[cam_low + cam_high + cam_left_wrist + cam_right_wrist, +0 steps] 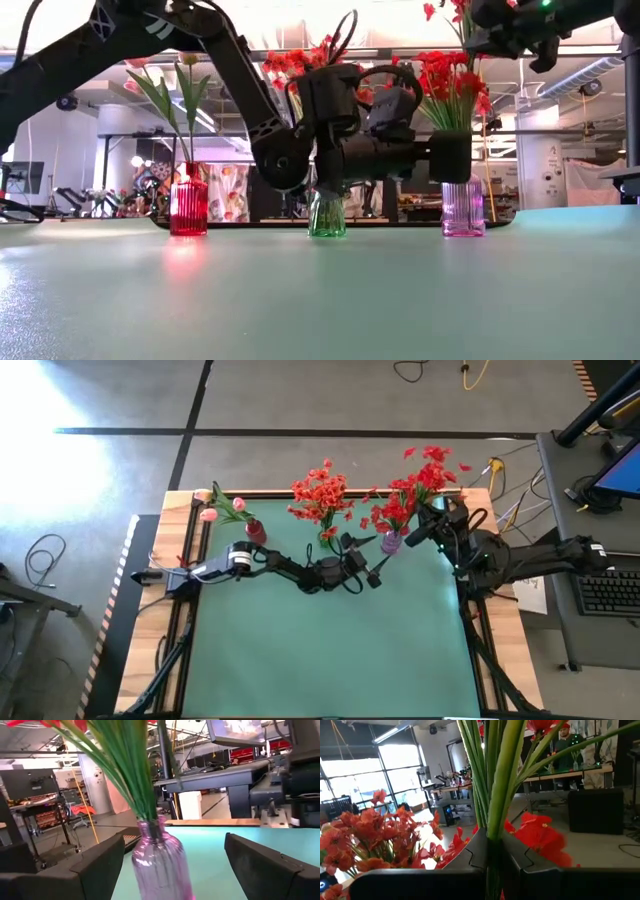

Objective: Sort flowers into vase by color
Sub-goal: Put the red flower in the violet flower vase

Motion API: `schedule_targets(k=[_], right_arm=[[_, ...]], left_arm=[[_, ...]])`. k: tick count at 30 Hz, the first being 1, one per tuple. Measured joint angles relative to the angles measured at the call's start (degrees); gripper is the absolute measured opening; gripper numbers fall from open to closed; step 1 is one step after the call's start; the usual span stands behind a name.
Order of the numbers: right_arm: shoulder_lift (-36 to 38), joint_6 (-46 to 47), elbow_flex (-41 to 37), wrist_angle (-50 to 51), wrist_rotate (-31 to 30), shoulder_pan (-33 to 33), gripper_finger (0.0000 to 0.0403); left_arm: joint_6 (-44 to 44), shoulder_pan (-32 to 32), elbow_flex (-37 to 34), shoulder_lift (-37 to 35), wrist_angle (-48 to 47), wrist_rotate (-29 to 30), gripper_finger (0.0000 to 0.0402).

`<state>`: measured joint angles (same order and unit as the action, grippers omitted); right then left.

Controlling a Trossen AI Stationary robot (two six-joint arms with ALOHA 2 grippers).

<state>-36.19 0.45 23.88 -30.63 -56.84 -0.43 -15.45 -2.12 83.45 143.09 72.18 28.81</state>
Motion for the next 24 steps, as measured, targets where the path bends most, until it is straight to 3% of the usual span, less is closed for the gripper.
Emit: schedule_targets(k=[14, 24], right_arm=[[-0.79, 0.46, -0.04, -0.33, -0.17, -0.15, 0.0018], [-0.74, 0.44, -0.04, 0.28, -0.16, -0.15, 0.0018]], left_arm=[[0.1, -4.67, 3.81, 0.0, -4.33, -9.74, 0.0327], [1.7, -5.89, 4.56, 0.0, -6.81, -10.09, 0.0327]])
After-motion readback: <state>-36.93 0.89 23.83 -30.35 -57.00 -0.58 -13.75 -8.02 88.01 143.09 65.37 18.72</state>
